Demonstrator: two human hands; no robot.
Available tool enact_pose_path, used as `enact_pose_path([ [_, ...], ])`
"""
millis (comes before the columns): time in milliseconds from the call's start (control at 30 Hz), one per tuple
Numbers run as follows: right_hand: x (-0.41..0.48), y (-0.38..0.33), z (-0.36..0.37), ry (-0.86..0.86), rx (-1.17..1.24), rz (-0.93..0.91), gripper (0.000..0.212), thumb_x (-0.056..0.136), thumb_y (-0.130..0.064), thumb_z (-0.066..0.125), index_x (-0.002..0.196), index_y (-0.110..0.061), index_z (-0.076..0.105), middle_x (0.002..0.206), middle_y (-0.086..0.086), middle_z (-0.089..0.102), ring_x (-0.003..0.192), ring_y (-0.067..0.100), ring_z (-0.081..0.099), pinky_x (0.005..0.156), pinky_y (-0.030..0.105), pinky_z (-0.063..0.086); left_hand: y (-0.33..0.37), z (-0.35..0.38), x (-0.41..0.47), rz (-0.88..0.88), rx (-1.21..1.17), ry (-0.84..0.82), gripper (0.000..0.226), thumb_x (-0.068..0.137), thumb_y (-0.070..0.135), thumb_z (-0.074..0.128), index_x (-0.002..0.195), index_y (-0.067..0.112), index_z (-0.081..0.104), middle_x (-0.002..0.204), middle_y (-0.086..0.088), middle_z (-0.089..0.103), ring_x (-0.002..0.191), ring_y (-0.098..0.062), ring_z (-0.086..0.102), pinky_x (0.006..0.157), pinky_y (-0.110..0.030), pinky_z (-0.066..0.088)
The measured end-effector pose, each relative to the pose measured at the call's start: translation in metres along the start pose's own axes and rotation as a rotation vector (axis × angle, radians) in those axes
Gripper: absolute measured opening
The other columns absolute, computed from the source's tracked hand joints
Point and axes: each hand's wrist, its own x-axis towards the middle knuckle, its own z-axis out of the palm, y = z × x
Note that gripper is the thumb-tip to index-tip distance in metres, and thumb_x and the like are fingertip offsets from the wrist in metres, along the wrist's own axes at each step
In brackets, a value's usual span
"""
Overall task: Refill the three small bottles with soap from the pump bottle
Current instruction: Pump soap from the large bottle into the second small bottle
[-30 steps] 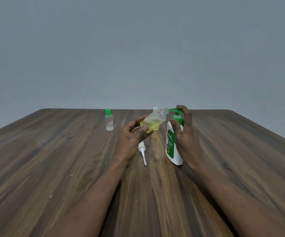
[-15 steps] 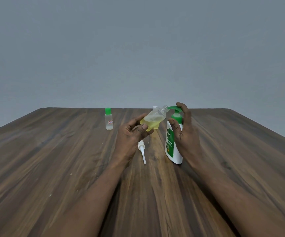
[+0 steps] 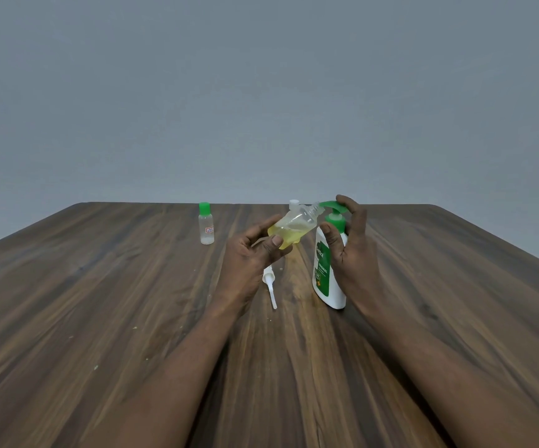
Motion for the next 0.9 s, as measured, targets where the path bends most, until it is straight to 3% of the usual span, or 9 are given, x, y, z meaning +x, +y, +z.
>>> enact_pose_path([
  [233, -0.0008, -0.0007, -0.0003, -0.014, -0.005, -0.012, 0.046, 0.100, -0.037, 0.053, 0.141, -0.041, 0.032, 0.111, -0.039, 0.057, 0.094, -0.009, 0.063, 0.072, 0.002, 0.042, 0.0027, 0.0021, -0.0008, -0.005, 0.007, 0.011, 0.039, 0.092, 0.010, 0.067, 0.131, 0.009, 0.065, 0.120, -0.010, 0.074, 0.114, -0.028, 0.070, 0.089, -0.034, 0.059],
  [500, -0.0011, 0.0011, 0.0008, 0.007, -0.006, 0.003, 0.040, 0.097, -0.046, 0.051, 0.133, -0.035, 0.037, 0.104, -0.025, 0.061, 0.090, -0.013, 0.062, 0.070, 0.002, 0.041, 0.0003, 0.0025, -0.0013, -0.024, 0.052, 0.013, 0.037, 0.096, 0.001, 0.061, 0.133, 0.002, 0.062, 0.126, -0.021, 0.068, 0.118, -0.034, 0.067, 0.092, -0.035, 0.059],
  [633, -0.0011, 0.0003, -0.0001, -0.003, 0.022, -0.001, 0.043, 0.098, -0.041, 0.053, 0.136, -0.037, 0.035, 0.111, -0.022, 0.063, 0.094, -0.006, 0.065, 0.074, 0.006, 0.045, 0.0015, 0.0036, -0.0015, -0.022, 0.041, 0.015, 0.036, 0.096, 0.000, 0.060, 0.132, 0.003, 0.063, 0.125, -0.023, 0.068, 0.118, -0.035, 0.067, 0.091, -0.034, 0.059],
  [900, -0.0005, 0.0015, 0.0009, -0.012, 0.009, -0.008, 0.047, 0.099, -0.039, 0.052, 0.142, -0.037, 0.032, 0.111, -0.029, 0.060, 0.091, -0.012, 0.063, 0.070, 0.002, 0.043, 0.0034, 0.0050, -0.0020, -0.011, -0.003, 0.003, 0.033, 0.094, 0.004, 0.065, 0.126, 0.012, 0.068, 0.115, -0.011, 0.073, 0.109, -0.026, 0.072, 0.087, -0.031, 0.059],
])
